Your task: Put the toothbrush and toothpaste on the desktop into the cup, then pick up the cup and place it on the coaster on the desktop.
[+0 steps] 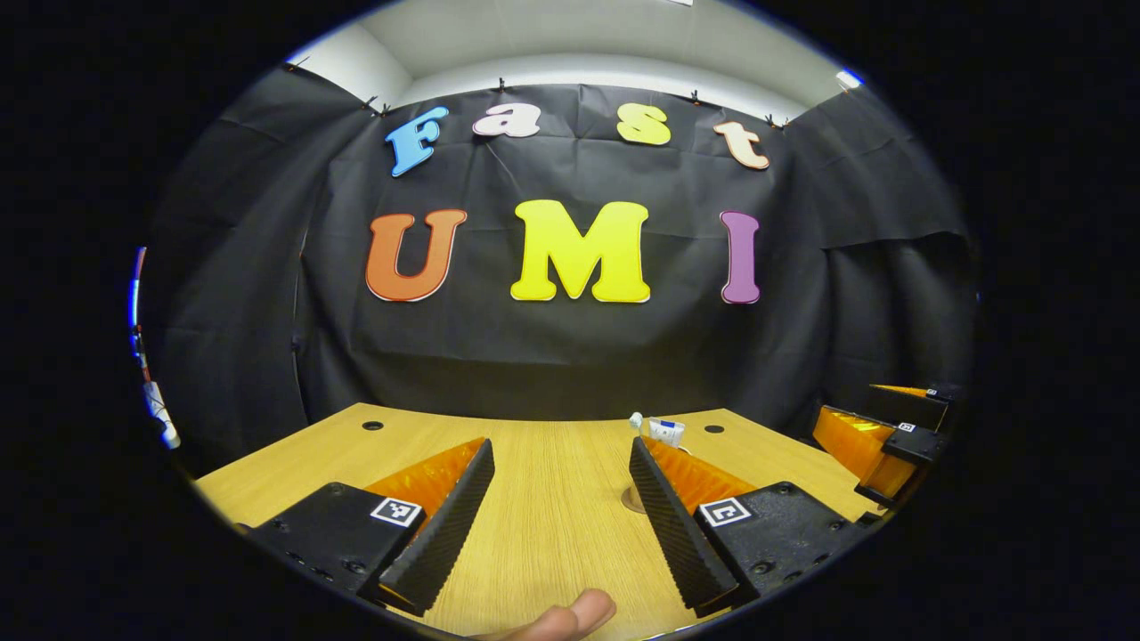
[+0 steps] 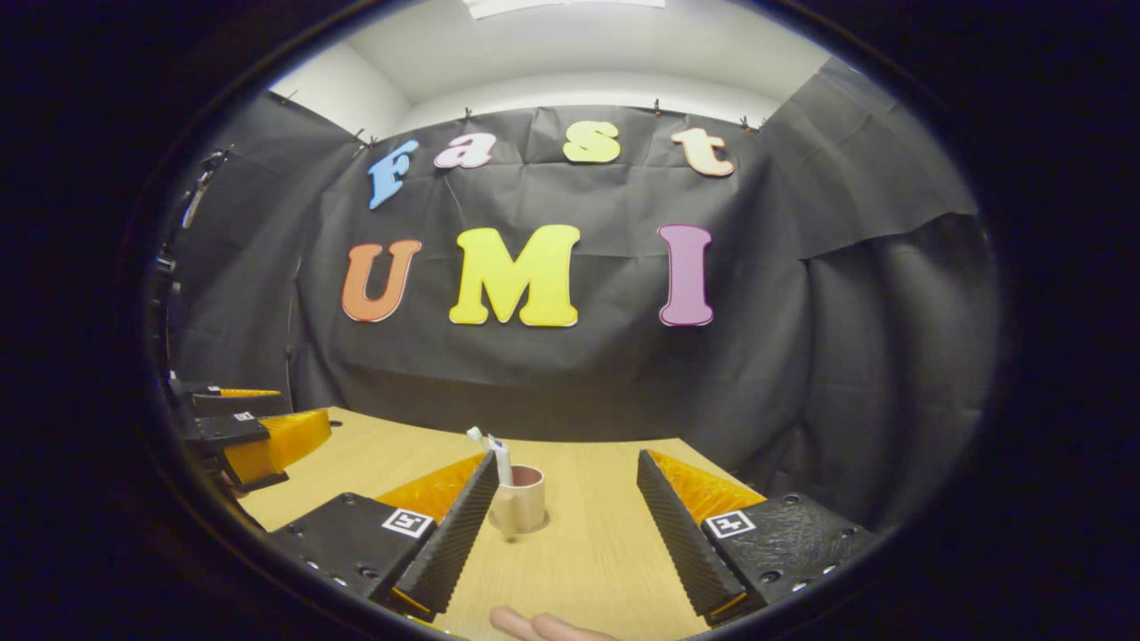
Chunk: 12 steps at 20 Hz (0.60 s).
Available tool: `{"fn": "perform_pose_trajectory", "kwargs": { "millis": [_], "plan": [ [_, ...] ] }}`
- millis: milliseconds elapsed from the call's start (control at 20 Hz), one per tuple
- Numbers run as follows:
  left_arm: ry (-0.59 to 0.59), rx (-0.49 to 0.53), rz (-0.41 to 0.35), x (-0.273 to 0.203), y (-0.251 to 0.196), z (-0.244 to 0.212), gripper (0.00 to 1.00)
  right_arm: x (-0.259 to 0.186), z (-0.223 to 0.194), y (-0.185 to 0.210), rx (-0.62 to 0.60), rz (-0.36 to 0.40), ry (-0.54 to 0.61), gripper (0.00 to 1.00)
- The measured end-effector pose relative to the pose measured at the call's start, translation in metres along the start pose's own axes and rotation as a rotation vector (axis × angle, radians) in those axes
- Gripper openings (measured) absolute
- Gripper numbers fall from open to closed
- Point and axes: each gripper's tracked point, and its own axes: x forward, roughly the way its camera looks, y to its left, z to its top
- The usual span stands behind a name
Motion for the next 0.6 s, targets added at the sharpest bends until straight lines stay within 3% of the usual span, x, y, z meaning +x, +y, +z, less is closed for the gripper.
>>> {"fn": "perform_pose_trajectory", "kwargs": {
  "millis": [600],
  "plan": [
    [0.066, 0.008, 0.031, 0.008, 0.007, -0.018, 0.97, 0.005, -0.007, 0.003, -0.013, 0.018, 0.016, 0.95]
  ]
}}
